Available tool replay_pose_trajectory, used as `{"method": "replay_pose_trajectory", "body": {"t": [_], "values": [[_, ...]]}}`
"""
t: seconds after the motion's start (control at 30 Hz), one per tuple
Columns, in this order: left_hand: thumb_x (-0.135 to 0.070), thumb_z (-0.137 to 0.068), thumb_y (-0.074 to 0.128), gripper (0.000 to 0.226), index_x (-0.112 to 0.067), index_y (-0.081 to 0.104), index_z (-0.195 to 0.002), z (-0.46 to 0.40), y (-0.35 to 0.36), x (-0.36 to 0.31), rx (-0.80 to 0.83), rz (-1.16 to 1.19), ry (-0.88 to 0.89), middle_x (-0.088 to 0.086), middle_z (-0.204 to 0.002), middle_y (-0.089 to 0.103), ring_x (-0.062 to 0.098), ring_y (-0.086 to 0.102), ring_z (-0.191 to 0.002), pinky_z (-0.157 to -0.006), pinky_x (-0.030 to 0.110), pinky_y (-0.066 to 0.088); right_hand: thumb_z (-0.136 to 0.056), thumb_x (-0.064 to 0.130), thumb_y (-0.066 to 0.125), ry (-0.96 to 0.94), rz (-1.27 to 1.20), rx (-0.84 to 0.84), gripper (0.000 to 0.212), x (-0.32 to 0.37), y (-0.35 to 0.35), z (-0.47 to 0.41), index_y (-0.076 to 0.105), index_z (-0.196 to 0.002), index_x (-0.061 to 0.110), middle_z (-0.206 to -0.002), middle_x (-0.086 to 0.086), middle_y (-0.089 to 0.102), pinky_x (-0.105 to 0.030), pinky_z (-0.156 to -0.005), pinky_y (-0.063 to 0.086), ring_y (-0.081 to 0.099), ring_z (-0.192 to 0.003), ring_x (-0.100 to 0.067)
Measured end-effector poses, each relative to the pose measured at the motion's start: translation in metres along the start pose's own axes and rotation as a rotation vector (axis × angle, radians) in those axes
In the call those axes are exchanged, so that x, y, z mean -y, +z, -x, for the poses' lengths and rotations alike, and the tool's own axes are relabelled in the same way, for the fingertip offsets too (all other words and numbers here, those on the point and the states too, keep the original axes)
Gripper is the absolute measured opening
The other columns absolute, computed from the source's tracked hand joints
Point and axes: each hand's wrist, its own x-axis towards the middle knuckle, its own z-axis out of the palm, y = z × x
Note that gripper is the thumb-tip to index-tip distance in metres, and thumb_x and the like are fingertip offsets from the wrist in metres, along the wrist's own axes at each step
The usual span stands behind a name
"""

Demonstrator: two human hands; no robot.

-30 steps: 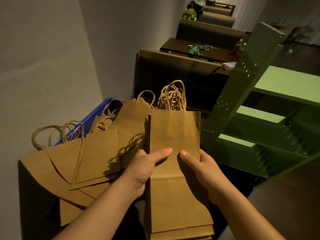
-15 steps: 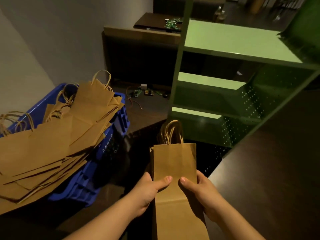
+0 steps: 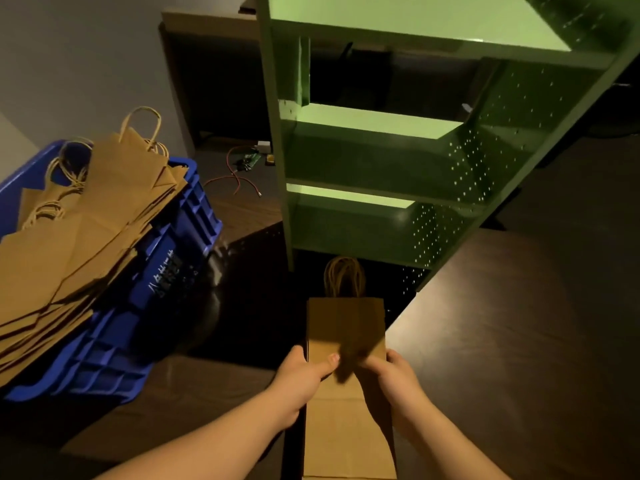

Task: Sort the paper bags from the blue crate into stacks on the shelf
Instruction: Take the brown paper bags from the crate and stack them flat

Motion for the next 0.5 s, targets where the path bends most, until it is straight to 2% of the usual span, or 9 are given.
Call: {"method": "replay_pose_trajectory", "body": {"t": [0.07, 0.13, 0.2, 0.27, 0.33, 0.4, 0.47, 0.5], "values": [[-0.040, -0.091, 0.075, 0.031, -0.020, 0.057, -0.106, -0.002, 0.009, -0.009, -0.028, -0.061, -0.009, 0.002, -0.107, 0.067, 0.016, 0.063, -0.096, -0.076, 0.033, 0.053, -0.081, 0.025, 0.082, 0.003, 0.032, -0.042, 0.047, 0.001, -0.006, -0.007, 0.062, -0.122, 0.014, -0.099, -0.011, 0.078, -0.034, -0.064, 0.055, 0.077, -0.084, -0.027], [-0.030, -0.097, 0.067, 0.018, -0.016, 0.056, -0.102, -0.010, 0.020, -0.015, -0.049, -0.109, -0.028, 0.005, -0.101, 0.064, 0.018, 0.061, -0.090, -0.065, 0.029, 0.047, -0.084, 0.026, 0.079, 0.023, 0.044, -0.064, 0.042, 0.002, -0.013, -0.013, 0.062, -0.120, 0.015, -0.098, -0.013, 0.077, -0.034, -0.063, 0.055, 0.076, -0.084, -0.029], [-0.024, -0.100, 0.059, 0.013, -0.012, 0.057, -0.102, -0.019, 0.028, -0.016, -0.055, -0.166, -0.037, 0.008, -0.099, 0.063, 0.022, 0.061, -0.088, -0.065, 0.031, 0.046, -0.085, 0.025, 0.076, 0.054, 0.042, -0.084, 0.035, 0.001, -0.021, -0.019, 0.062, -0.115, 0.013, -0.096, -0.016, 0.076, -0.038, -0.064, 0.056, 0.075, -0.082, -0.033], [-0.015, -0.102, 0.048, 0.013, -0.005, 0.056, -0.099, -0.029, 0.035, -0.012, -0.055, -0.171, -0.080, 0.009, -0.094, 0.059, 0.028, 0.058, -0.086, -0.071, 0.033, 0.046, -0.084, 0.026, 0.074, 0.082, 0.044, -0.103, 0.034, -0.001, -0.026, -0.021, 0.063, -0.113, 0.012, -0.096, -0.018, 0.075, -0.044, -0.069, 0.059, 0.074, -0.084, -0.036], [-0.008, -0.103, 0.041, 0.018, -0.003, 0.057, -0.096, -0.038, 0.041, -0.009, -0.033, -0.146, -0.125, 0.011, -0.089, 0.057, 0.030, 0.056, -0.084, -0.076, 0.035, 0.049, -0.085, 0.027, 0.074, 0.099, 0.042, -0.122, 0.033, -0.004, -0.031, -0.022, 0.062, -0.111, 0.013, -0.095, -0.018, 0.074, -0.043, -0.068, 0.059, 0.073, -0.083, -0.035], [-0.016, -0.098, 0.059, 0.009, -0.009, 0.065, -0.098, -0.048, 0.047, -0.001, 0.010, -0.212, -0.112, 0.009, -0.094, 0.067, 0.029, 0.063, -0.088, -0.082, 0.040, 0.058, -0.087, 0.027, 0.073, 0.115, 0.044, -0.132, 0.032, -0.006, -0.036, -0.021, 0.061, -0.112, 0.011, -0.093, -0.018, 0.072, -0.036, -0.060, 0.055, 0.071, -0.079, -0.032], [-0.034, -0.085, 0.079, 0.023, -0.018, 0.071, -0.100, -0.052, 0.052, 0.004, 0.034, -0.263, -0.068, 0.006, -0.099, 0.073, 0.028, 0.067, -0.094, -0.089, 0.045, 0.059, -0.088, 0.027, 0.073, 0.127, 0.040, -0.137, 0.034, -0.007, -0.040, -0.024, 0.060, -0.114, 0.011, -0.094, -0.018, 0.071, -0.034, -0.059, 0.053, 0.070, -0.080, -0.031], [-0.038, -0.081, 0.082, 0.030, -0.020, 0.072, -0.103, -0.048, 0.053, -0.001, 0.047, -0.235, -0.044, 0.004, -0.100, 0.074, 0.027, 0.067, -0.095, -0.088, 0.043, 0.059, -0.087, 0.029, 0.074, 0.128, 0.039, -0.148, 0.038, -0.008, -0.041, -0.027, 0.059, -0.117, 0.012, -0.097, -0.017, 0.071, -0.035, -0.061, 0.055, 0.071, -0.084, -0.032]]}}
